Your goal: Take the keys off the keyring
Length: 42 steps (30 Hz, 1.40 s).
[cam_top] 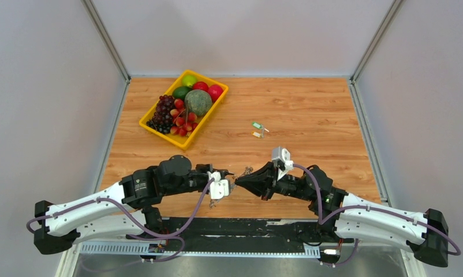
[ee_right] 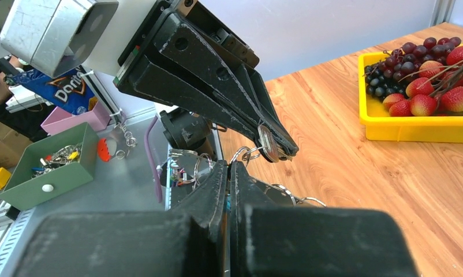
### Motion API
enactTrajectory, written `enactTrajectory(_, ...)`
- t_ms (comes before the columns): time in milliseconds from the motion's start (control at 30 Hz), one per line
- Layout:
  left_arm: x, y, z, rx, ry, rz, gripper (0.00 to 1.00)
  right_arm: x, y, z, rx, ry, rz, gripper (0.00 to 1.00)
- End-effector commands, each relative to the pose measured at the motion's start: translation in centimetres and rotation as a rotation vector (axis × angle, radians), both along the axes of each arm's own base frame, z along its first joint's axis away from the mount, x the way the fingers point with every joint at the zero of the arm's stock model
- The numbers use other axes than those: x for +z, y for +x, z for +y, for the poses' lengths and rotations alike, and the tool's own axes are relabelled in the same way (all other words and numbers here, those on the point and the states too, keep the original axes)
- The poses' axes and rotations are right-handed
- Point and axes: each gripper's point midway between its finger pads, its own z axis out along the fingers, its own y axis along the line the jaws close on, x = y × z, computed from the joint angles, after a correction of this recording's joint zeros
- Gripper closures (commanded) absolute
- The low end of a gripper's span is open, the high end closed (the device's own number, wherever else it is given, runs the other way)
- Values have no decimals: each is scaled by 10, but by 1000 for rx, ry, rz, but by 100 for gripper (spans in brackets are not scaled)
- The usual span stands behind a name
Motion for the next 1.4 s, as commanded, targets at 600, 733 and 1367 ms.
enactTrajectory(600,35,12,2,56,-126,-76,100,13,-18,4,95,9,38,100)
enactTrajectory(733,32,9,0,37,-119,-70,100,21,-15,-1,72,36,15,100)
enactTrajectory(1367,18,-9,-12,-84,-85,-33,100,73,-9,-10,18,131,-132,100)
